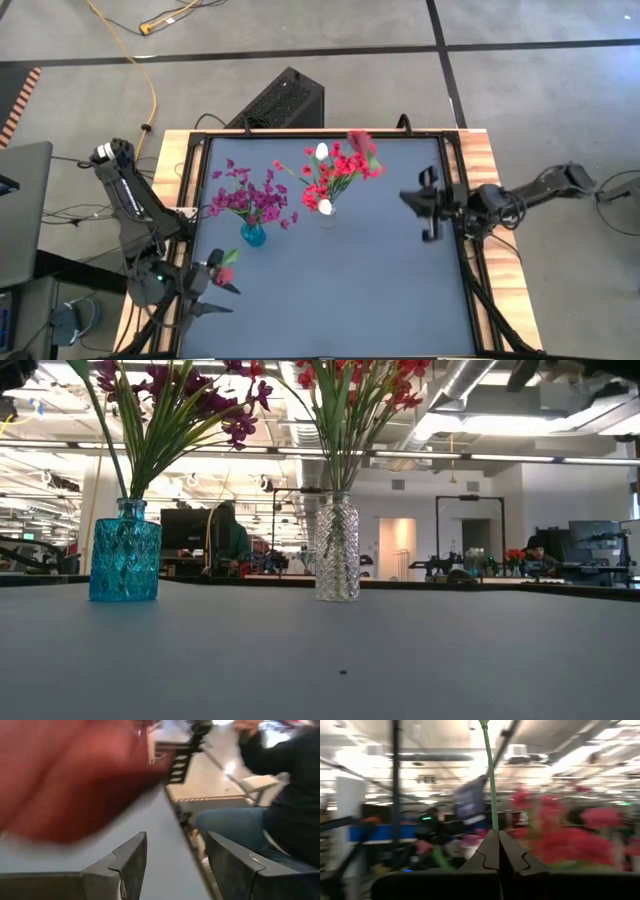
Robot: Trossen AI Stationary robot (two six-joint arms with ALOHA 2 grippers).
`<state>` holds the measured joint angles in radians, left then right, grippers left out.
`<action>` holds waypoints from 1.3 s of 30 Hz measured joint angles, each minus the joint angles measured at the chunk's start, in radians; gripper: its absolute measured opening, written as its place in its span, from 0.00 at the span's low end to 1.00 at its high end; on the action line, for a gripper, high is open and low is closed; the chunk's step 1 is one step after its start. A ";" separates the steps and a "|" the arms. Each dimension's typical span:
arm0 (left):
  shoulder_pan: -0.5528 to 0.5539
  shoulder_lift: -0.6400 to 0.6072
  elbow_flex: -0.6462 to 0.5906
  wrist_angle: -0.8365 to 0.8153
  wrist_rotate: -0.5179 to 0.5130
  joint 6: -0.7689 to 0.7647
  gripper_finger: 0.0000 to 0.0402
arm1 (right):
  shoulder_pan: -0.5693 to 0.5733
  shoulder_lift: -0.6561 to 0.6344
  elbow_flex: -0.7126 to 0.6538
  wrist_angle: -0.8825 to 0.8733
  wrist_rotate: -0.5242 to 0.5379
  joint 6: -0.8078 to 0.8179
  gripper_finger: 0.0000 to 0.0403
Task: Sort flowers into vase by color
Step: Put the red tulip into the blue vase
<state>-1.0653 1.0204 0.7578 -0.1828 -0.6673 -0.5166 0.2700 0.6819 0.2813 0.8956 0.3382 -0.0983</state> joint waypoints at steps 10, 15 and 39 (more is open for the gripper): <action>0.000 -0.041 0.000 0.089 0.071 0.098 0.47 | 0.235 0.341 0.070 0.227 0.000 -0.060 0.04; -0.002 -0.138 0.000 -0.051 0.180 -0.131 0.47 | 0.258 0.551 0.207 0.226 -0.013 -0.074 0.04; -0.001 -0.506 0.000 -0.139 -0.253 0.238 0.47 | 0.070 1.096 0.630 0.414 -0.177 0.068 0.04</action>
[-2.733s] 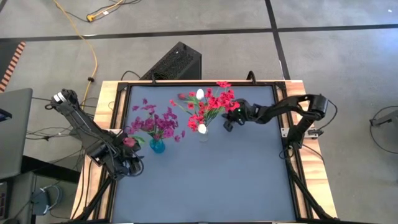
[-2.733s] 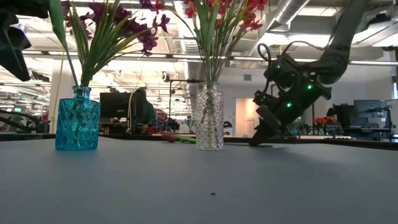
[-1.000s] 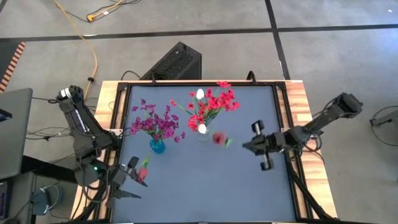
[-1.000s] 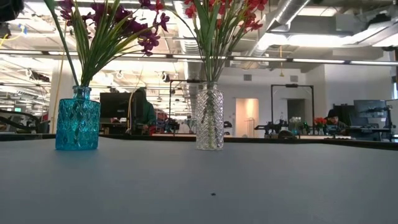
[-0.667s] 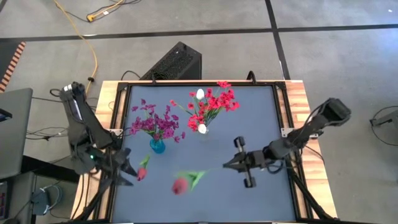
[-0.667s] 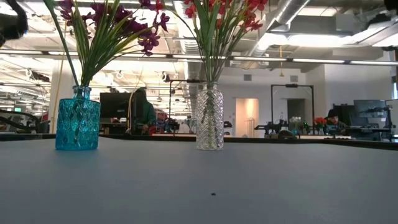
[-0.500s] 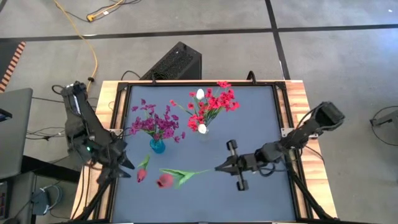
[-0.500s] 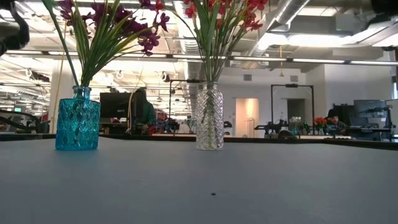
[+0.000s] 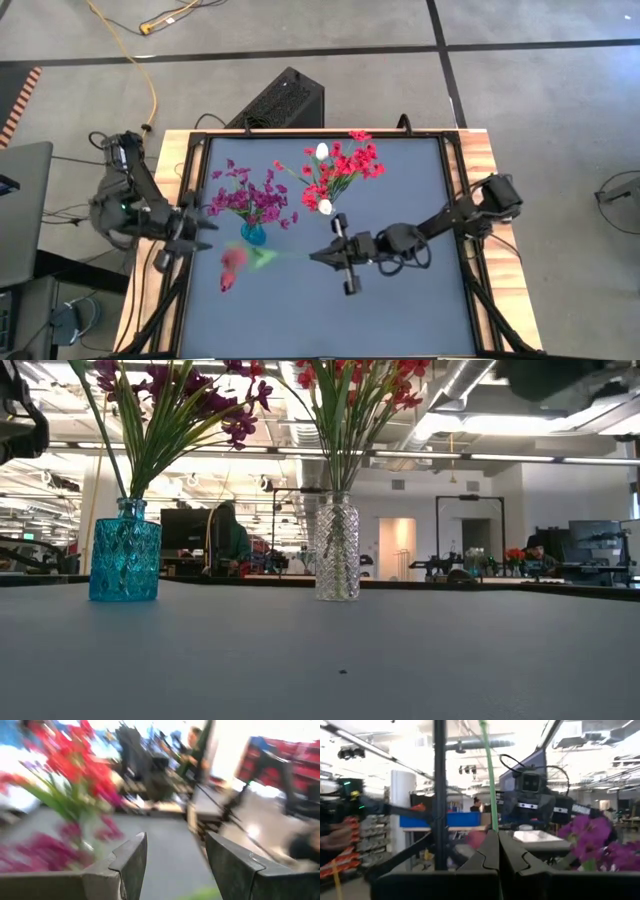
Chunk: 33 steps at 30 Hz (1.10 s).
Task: Sort flowers into vase by color
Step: Put the red tulip into the blue vase
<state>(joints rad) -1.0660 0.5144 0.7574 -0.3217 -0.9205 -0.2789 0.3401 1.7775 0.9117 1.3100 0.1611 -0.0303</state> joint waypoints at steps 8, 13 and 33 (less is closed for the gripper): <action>0.105 0.066 0.000 0.262 -0.083 0.331 0.47 | -0.101 0.103 0.187 -0.073 -0.051 0.081 0.04; 0.251 0.160 0.000 0.327 0.044 0.323 0.47 | -0.136 0.173 0.282 -0.109 -0.112 0.141 0.04; 0.442 0.277 0.001 0.572 0.266 0.409 0.47 | -0.159 0.190 0.311 -0.140 -0.111 0.146 0.04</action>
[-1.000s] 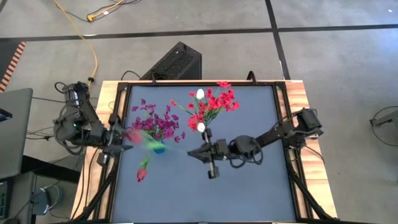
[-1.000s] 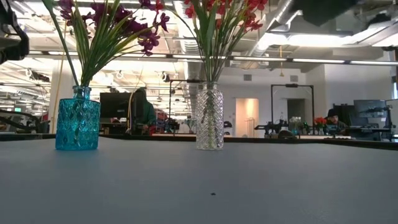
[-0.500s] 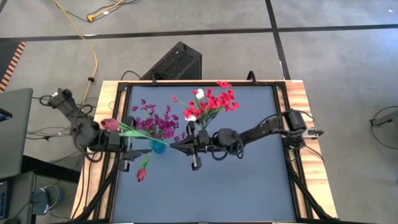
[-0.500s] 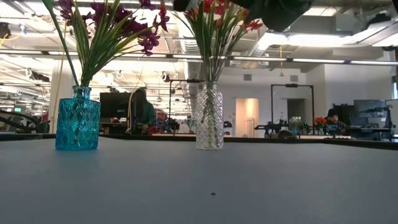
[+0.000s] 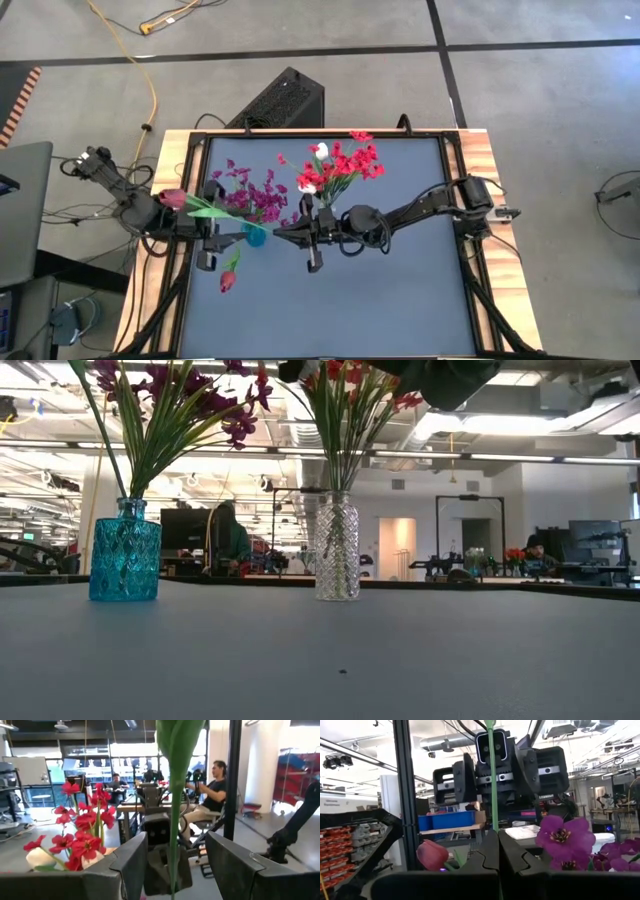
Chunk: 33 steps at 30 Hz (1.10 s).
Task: Sort flowers into vase by color
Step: Put the red tulip into the blue vase
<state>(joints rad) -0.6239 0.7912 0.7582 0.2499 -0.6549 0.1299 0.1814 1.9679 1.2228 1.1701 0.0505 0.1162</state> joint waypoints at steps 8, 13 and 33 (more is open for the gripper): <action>-0.001 0.000 0.000 0.059 0.034 0.002 0.38 | 0.000 0.000 0.000 0.002 0.000 0.000 0.04; -0.001 0.001 0.000 0.057 -0.023 -0.010 0.12 | 0.000 -0.001 0.000 0.024 0.000 0.027 0.09; -0.002 -0.036 0.106 -0.024 -0.088 -0.039 0.00 | -0.001 -0.001 0.000 -0.002 -0.142 0.060 0.63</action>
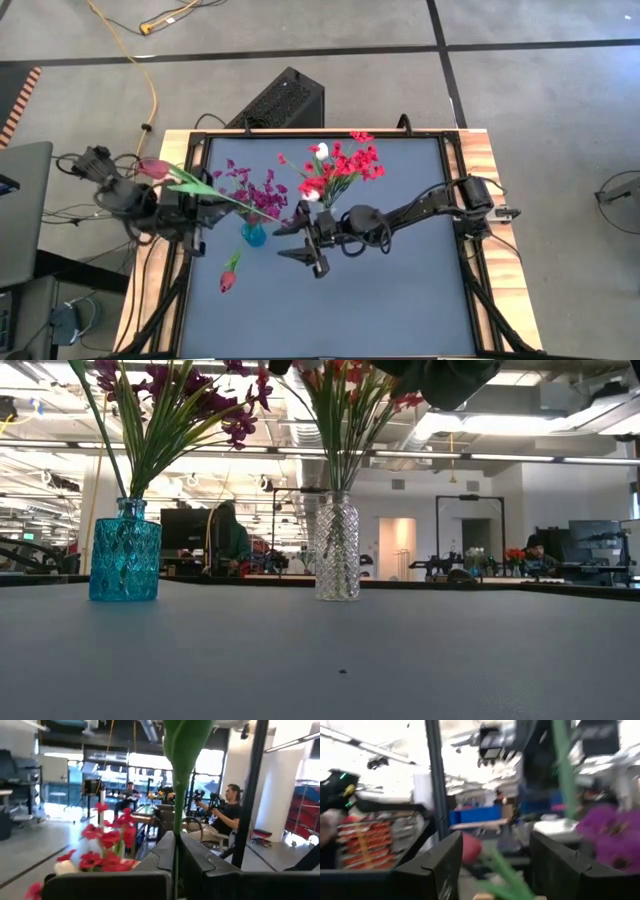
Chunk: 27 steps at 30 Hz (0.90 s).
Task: Sort flowers into vase by color
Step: Put the red tulip into the blue vase
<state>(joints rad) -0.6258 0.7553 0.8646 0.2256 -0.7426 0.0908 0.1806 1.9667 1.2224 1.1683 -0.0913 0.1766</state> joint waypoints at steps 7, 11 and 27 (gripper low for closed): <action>-0.016 -0.032 0.242 -0.495 -0.095 -0.195 0.00 | -0.013 -0.019 -0.001 -0.177 -0.194 0.084 0.64; -0.035 -0.048 0.353 -0.737 -0.248 -0.290 0.00 | -0.005 -0.031 -0.001 -0.307 -0.280 0.111 0.64; -0.036 -0.112 0.396 -1.142 -0.443 -0.533 0.00 | 0.088 -0.035 -0.001 -0.551 -0.380 0.028 0.64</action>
<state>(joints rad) -0.6621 0.6430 1.2603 -0.9169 -1.1854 -0.4422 0.2684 1.9315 1.2217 0.6174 -0.4709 0.2045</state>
